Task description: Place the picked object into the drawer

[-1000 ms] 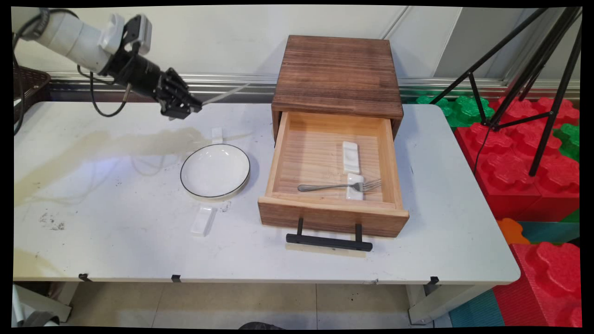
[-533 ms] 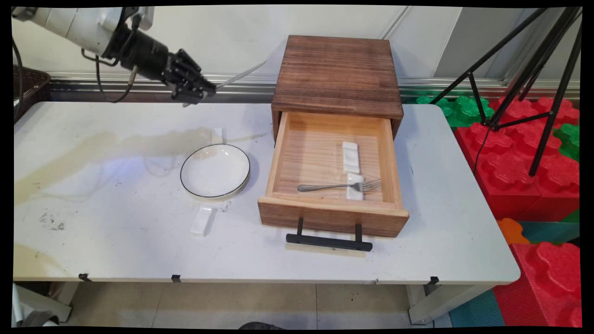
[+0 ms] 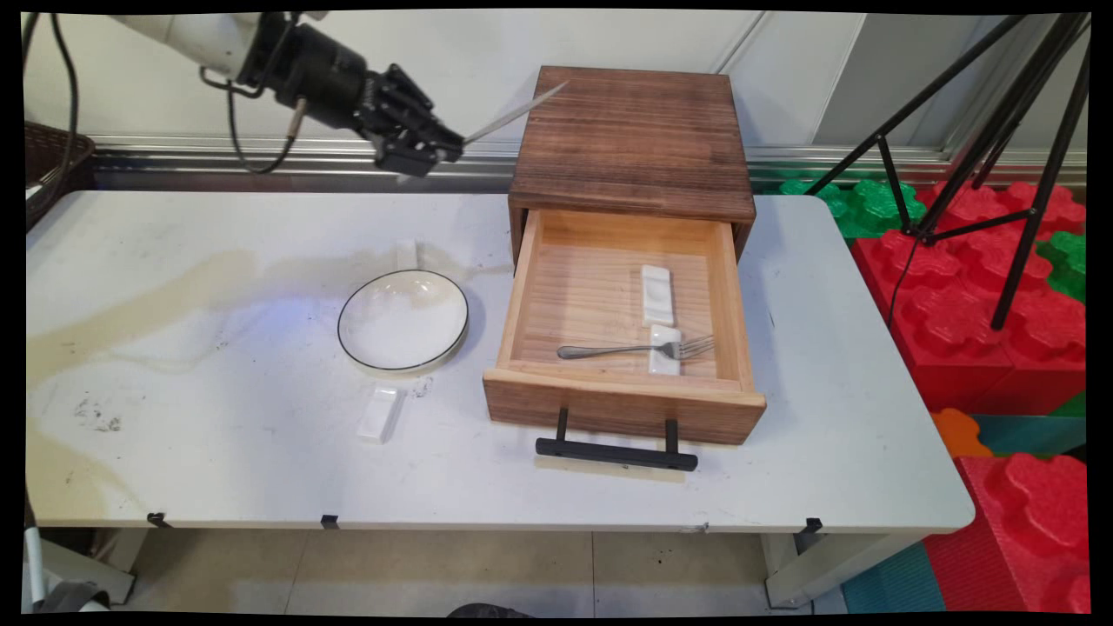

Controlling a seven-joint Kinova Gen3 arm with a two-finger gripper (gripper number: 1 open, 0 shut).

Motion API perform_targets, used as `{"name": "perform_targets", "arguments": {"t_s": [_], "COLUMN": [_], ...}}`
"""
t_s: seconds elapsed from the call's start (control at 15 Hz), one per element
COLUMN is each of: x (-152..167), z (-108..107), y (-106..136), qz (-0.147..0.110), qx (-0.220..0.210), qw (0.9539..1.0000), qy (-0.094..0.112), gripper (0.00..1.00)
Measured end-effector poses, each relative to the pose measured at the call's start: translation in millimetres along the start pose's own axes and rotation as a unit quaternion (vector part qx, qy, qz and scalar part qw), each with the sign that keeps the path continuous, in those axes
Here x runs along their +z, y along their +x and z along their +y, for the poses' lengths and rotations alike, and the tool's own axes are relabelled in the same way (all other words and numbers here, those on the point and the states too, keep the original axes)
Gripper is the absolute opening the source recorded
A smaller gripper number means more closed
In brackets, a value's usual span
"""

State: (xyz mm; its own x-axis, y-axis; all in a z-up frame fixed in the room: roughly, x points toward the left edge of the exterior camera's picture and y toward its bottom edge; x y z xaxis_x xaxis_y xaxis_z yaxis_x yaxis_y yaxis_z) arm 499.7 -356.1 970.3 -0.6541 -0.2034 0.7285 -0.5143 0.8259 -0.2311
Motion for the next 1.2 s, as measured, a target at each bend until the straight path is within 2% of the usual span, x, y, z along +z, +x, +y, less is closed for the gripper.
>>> {"name": "perform_targets", "arguments": {"t_s": [0.2,0.53,0.87,1.2], "x": [21.4,67.8,114.0,150.4], "z": [5.2,14.6,23.9,30.1], "y": [23.3,51.1,68.7,73.5], "qz": [0.013,0.017,0.011,-0.002], "qx": [0.008,0.017,0.019,0.016], "qw": [0.9999,0.9995,0.9991,0.9987], "qy": [-0.007,-0.022,-0.037,-0.048], "gripper": [0.0,0.0,0.0,0.0]}}
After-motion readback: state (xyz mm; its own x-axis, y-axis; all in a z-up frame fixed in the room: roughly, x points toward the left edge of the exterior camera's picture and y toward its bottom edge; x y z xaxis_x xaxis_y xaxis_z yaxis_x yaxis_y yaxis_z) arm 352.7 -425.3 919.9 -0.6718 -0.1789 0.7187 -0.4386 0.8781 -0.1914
